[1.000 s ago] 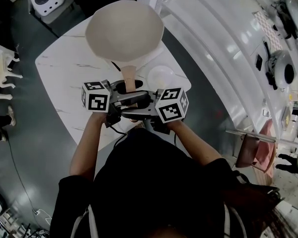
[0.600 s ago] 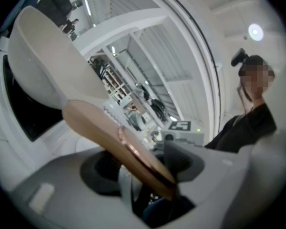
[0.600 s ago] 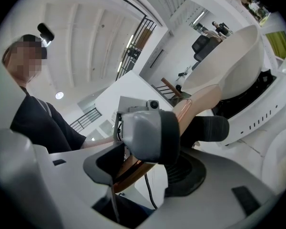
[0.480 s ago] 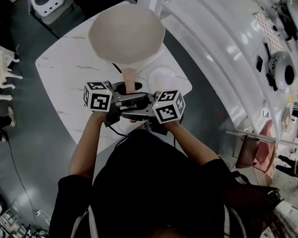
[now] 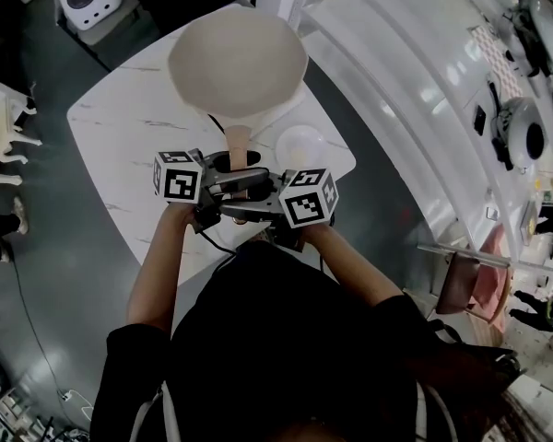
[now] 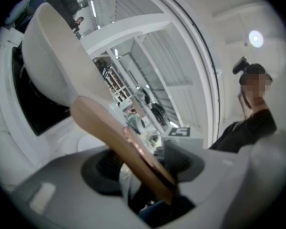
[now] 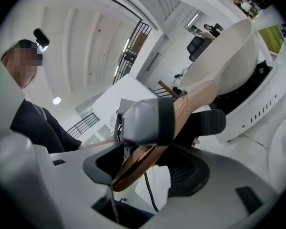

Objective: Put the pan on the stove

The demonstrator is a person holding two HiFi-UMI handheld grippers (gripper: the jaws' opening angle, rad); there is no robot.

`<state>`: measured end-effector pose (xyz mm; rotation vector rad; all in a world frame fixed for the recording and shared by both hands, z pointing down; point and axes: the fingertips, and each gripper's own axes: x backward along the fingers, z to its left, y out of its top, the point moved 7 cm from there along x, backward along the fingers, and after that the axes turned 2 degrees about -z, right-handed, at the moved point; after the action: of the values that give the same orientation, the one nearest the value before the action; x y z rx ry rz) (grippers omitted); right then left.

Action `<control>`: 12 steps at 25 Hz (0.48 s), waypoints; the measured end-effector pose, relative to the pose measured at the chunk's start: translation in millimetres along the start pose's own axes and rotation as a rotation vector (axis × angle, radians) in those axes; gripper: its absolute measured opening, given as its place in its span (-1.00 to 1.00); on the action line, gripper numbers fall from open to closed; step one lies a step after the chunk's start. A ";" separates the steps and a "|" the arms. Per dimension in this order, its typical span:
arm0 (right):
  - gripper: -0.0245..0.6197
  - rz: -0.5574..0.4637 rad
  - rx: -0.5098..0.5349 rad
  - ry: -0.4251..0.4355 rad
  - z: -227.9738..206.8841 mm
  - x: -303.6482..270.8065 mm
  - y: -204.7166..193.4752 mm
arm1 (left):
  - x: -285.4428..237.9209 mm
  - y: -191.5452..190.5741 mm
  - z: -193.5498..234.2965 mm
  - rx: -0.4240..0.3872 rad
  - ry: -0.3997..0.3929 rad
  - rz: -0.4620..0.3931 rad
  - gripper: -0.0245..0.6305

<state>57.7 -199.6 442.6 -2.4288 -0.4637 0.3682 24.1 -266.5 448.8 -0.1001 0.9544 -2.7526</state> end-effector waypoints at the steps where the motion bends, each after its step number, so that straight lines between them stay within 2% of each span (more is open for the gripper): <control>1: -0.19 0.000 -0.011 0.000 0.3 1.8 -0.5 | 1.2 0.1 -0.2 0.014 0.000 -0.014 -0.10; 5: -0.17 -0.035 -0.071 0.010 -1.7 12.4 1.7 | 11.9 2.0 2.0 0.057 0.016 -0.064 0.00; 10: -0.17 -0.076 -0.080 -0.050 -6.5 35.2 3.7 | 33.7 -0.6 -1.1 0.079 0.058 -0.113 0.03; 12: -0.17 -0.093 -0.071 -0.077 -7.3 46.9 6.4 | 44.5 -2.1 -3.4 0.084 0.106 -0.130 0.03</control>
<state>104.1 -188.8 437.3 -2.4570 -0.6314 0.4128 -20.0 -273.2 447.0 -0.0027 0.8856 -2.9391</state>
